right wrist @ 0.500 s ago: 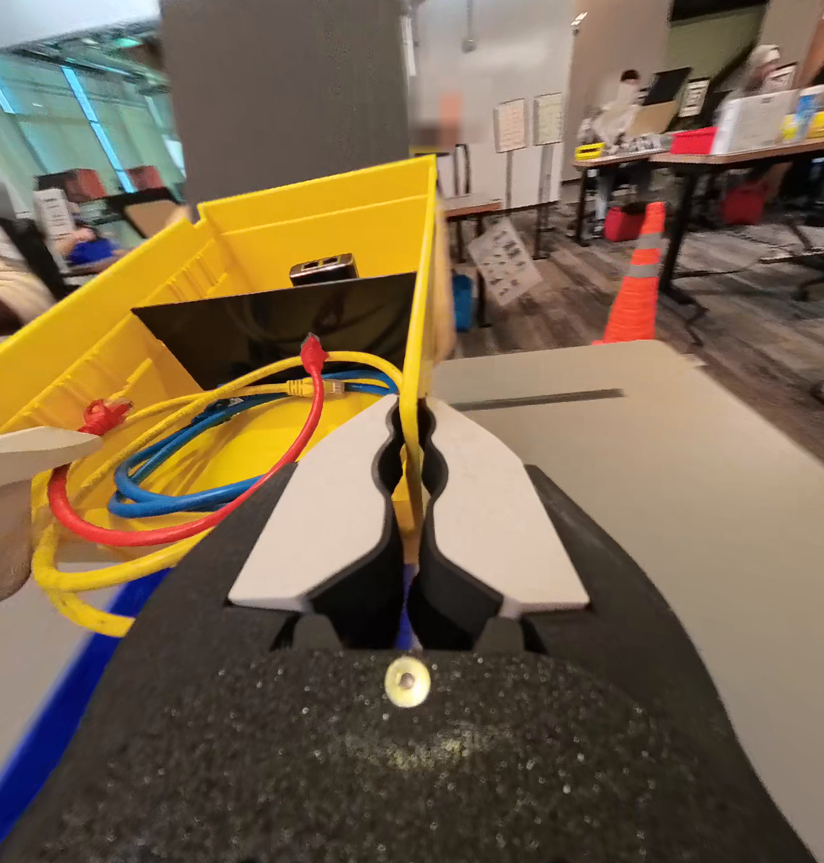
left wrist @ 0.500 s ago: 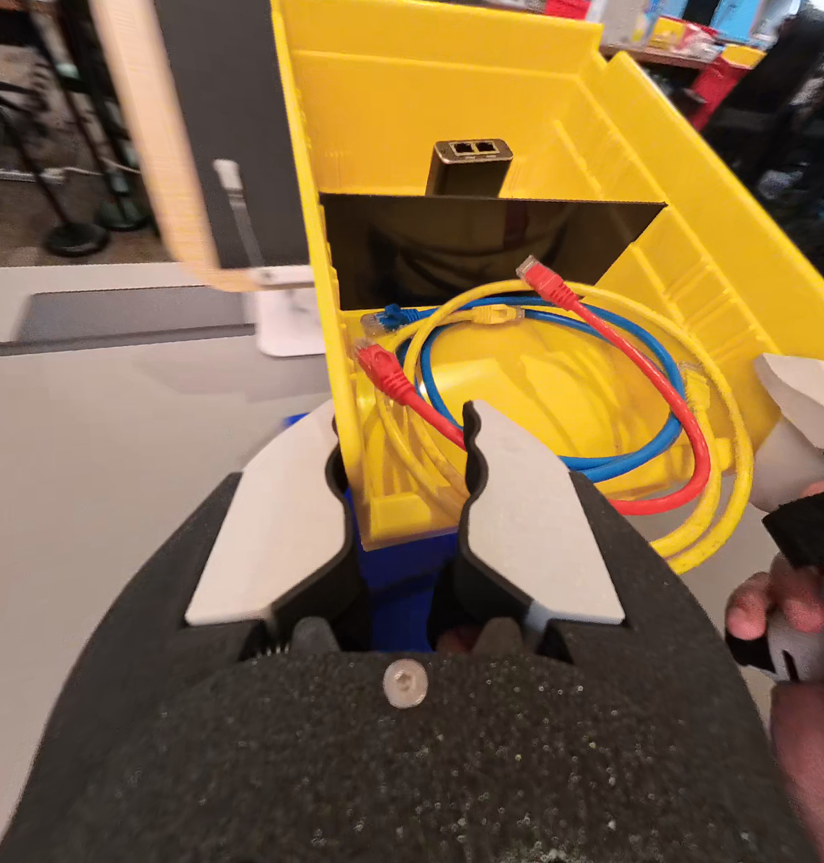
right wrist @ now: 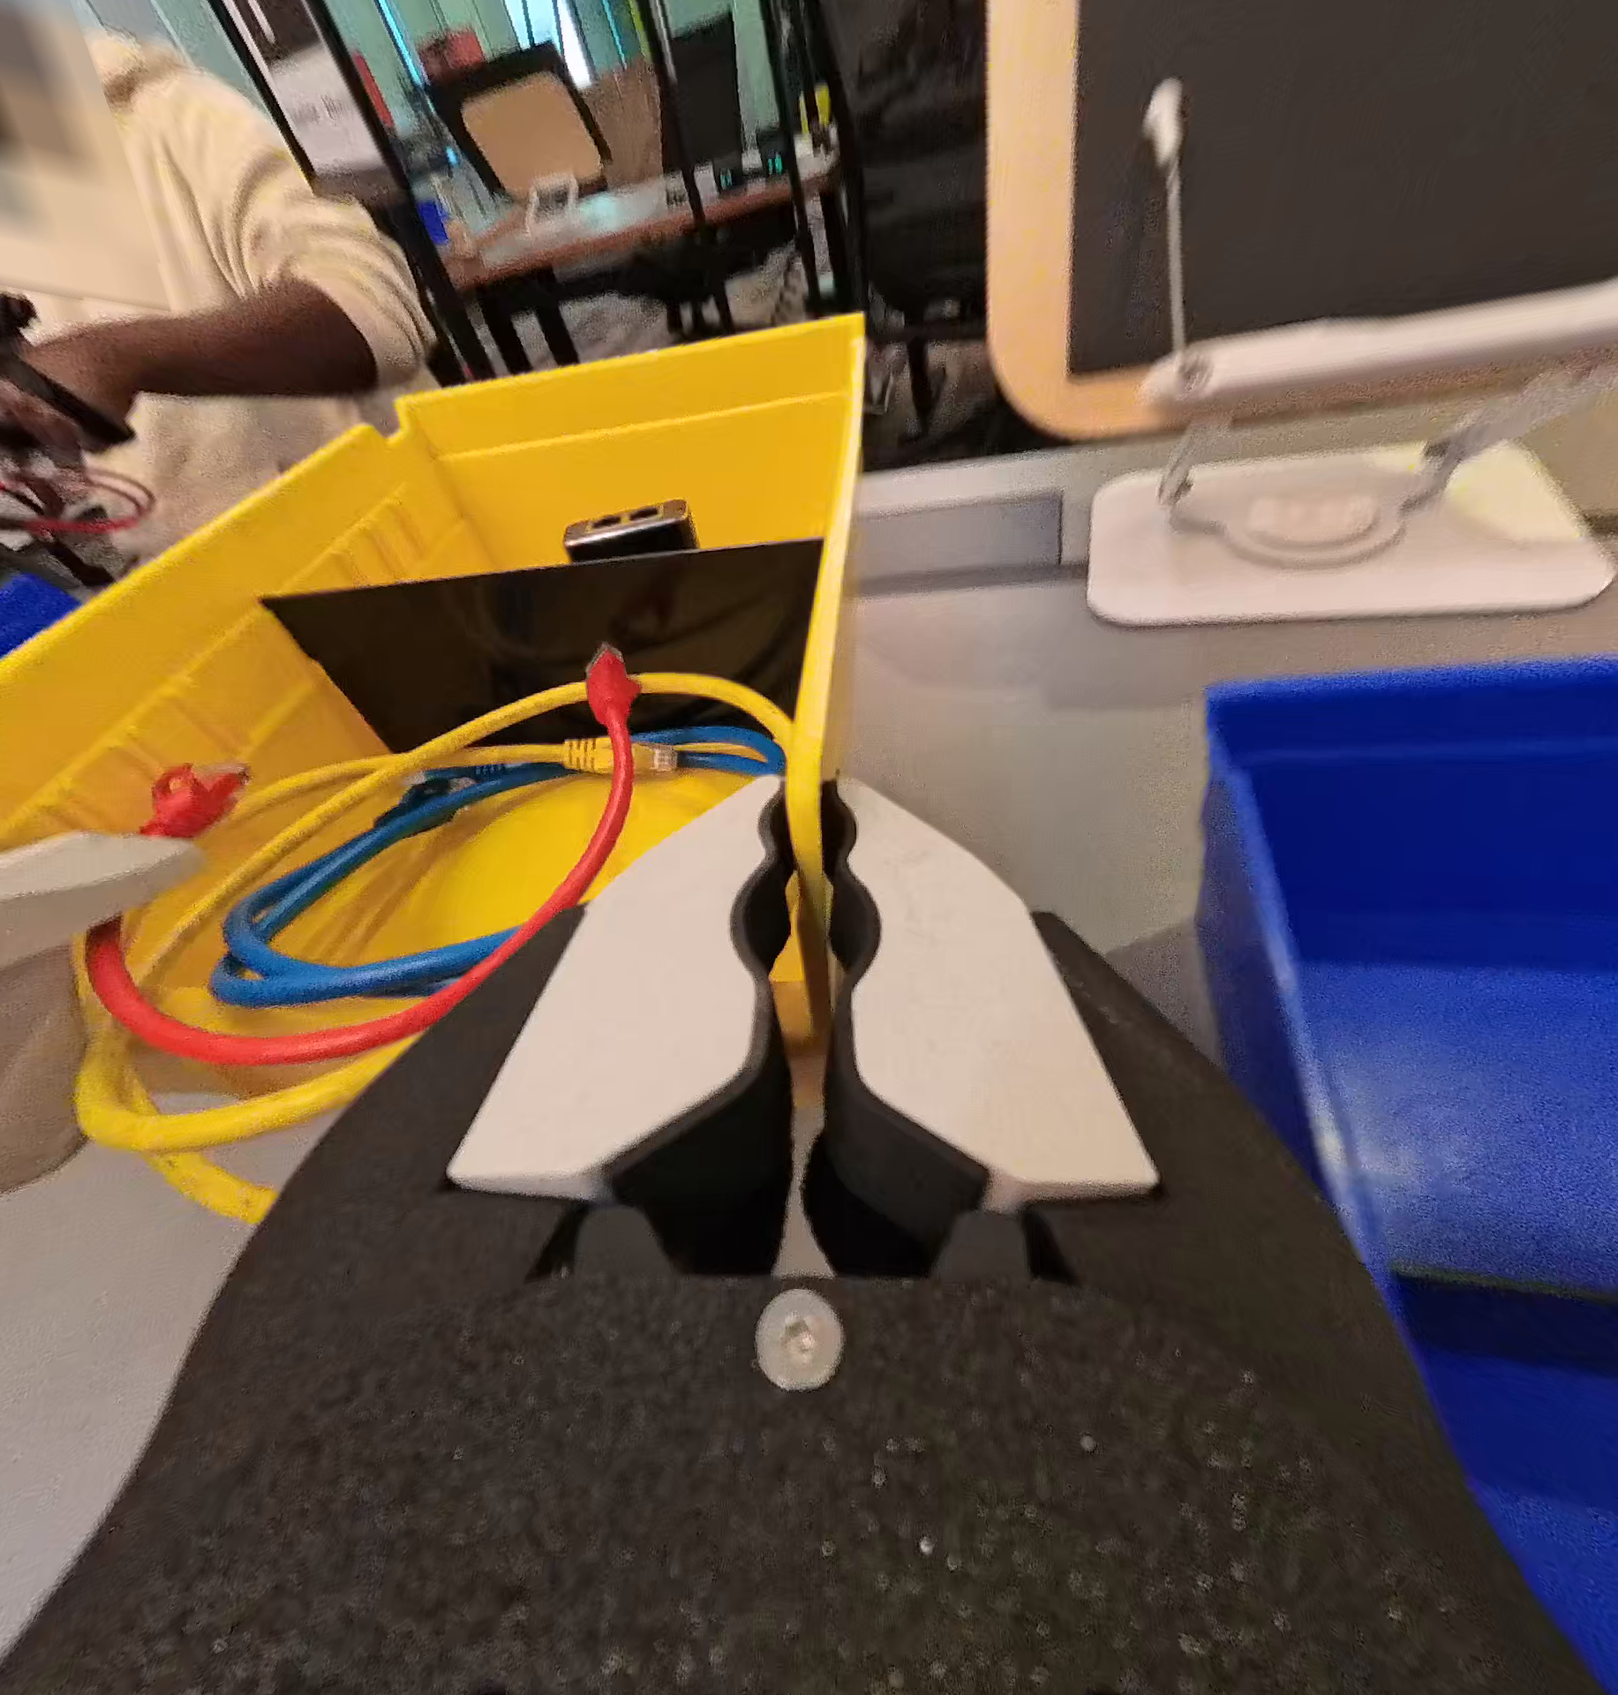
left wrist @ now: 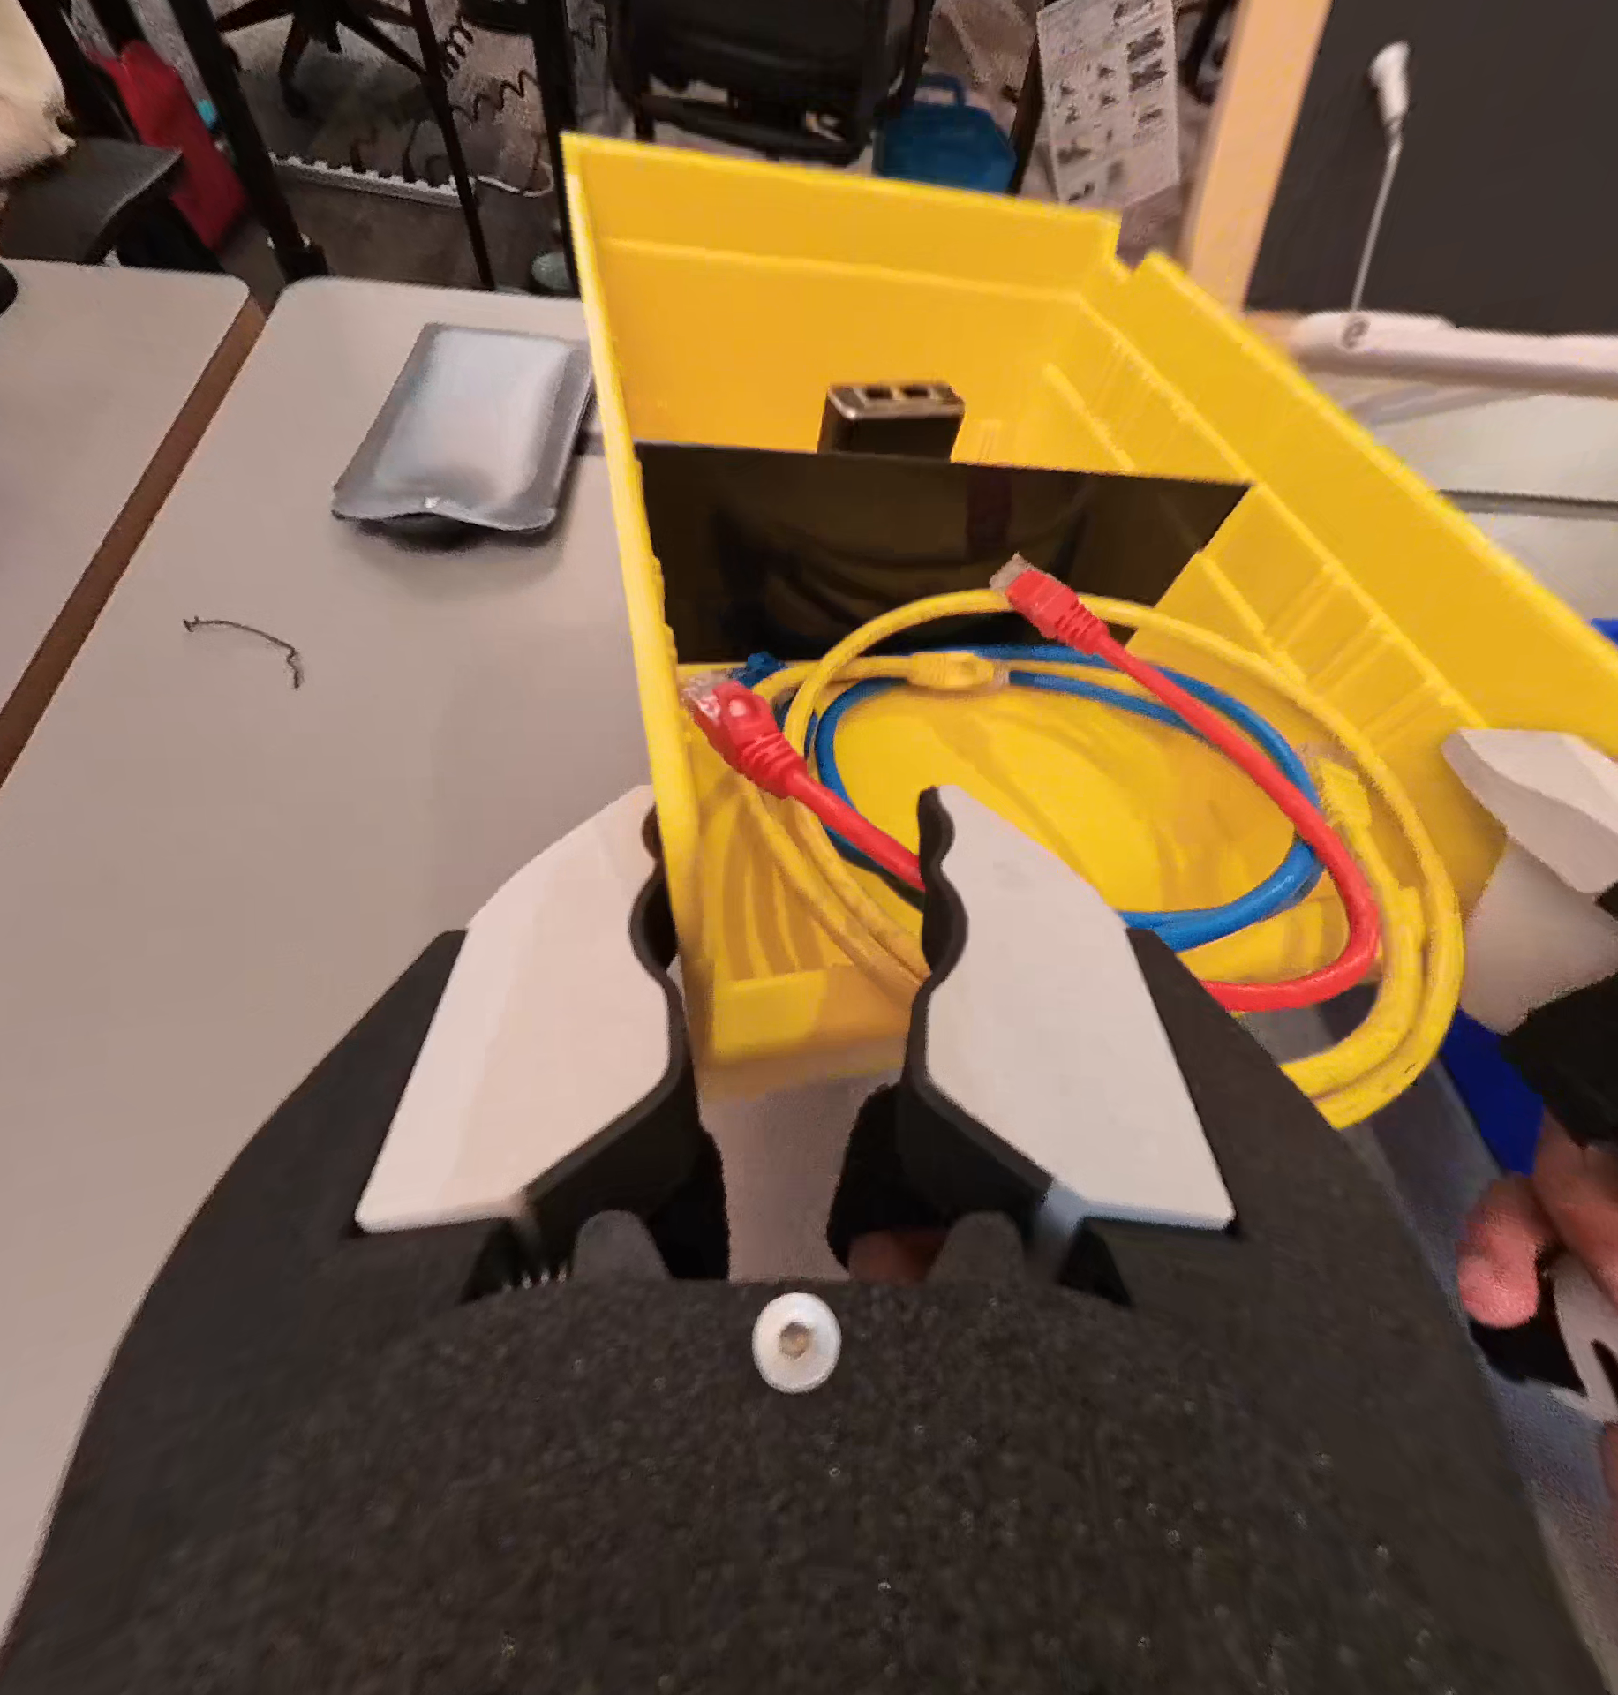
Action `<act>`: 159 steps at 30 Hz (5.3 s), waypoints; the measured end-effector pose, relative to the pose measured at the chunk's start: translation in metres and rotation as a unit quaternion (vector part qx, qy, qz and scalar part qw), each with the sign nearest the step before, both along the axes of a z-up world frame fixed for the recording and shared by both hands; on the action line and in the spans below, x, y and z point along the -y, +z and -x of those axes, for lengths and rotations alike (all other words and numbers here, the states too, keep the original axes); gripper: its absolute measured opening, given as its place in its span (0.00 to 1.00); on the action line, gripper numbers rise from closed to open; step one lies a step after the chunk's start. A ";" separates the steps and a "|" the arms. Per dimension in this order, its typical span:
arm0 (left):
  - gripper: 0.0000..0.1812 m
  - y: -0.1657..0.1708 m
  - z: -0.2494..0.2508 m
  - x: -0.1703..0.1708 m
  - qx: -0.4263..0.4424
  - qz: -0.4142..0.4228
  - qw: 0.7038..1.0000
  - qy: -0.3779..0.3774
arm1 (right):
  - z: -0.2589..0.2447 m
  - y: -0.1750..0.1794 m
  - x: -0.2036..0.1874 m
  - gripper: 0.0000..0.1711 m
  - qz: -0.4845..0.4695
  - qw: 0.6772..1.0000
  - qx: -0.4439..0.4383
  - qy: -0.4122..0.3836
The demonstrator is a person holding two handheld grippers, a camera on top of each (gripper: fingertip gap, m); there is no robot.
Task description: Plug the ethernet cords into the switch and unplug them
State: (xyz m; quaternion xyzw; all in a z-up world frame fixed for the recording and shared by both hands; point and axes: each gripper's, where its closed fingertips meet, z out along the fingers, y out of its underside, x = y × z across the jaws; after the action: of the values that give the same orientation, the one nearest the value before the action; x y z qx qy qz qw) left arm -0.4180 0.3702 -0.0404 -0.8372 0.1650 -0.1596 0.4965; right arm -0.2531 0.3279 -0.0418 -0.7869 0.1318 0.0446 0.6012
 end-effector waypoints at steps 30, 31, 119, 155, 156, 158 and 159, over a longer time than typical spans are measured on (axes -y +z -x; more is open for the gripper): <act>0.59 -0.046 -0.164 0.227 0.132 0.046 0.964 -0.226 | -0.181 0.049 0.245 0.16 -0.073 0.991 0.094 0.060; 0.57 -0.059 -0.176 0.232 0.114 0.045 0.968 -0.217 | -0.216 0.024 0.250 0.20 -0.022 0.993 0.115 0.020; 0.01 -0.100 0.046 -0.010 -0.046 0.036 0.998 0.004 | 0.030 -0.081 0.012 0.05 0.078 0.989 0.100 0.079; 0.37 -0.084 -0.046 0.120 0.012 0.002 0.997 -0.076 | -0.415 -0.060 0.266 0.31 -0.005 0.997 0.008 -0.078; 0.37 -0.087 -0.044 0.118 0.002 0.003 0.997 -0.073 | -0.418 -0.063 0.268 0.33 -0.002 0.996 -0.003 -0.085; 0.36 -0.089 -0.044 0.118 -0.001 0.004 0.997 -0.071 | -0.417 -0.069 0.270 0.32 0.015 0.997 -0.017 -0.079; 0.36 -0.090 -0.044 0.119 0.001 0.007 0.997 -0.070 | -0.418 -0.070 0.269 0.32 0.019 0.996 -0.009 -0.081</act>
State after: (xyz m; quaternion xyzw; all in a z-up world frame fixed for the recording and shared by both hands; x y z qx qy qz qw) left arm -0.3738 0.2513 -0.1305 -0.8270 0.2219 -0.1960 0.4779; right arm 0.1647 0.0585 -0.1122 -0.7842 0.2016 0.0006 0.5868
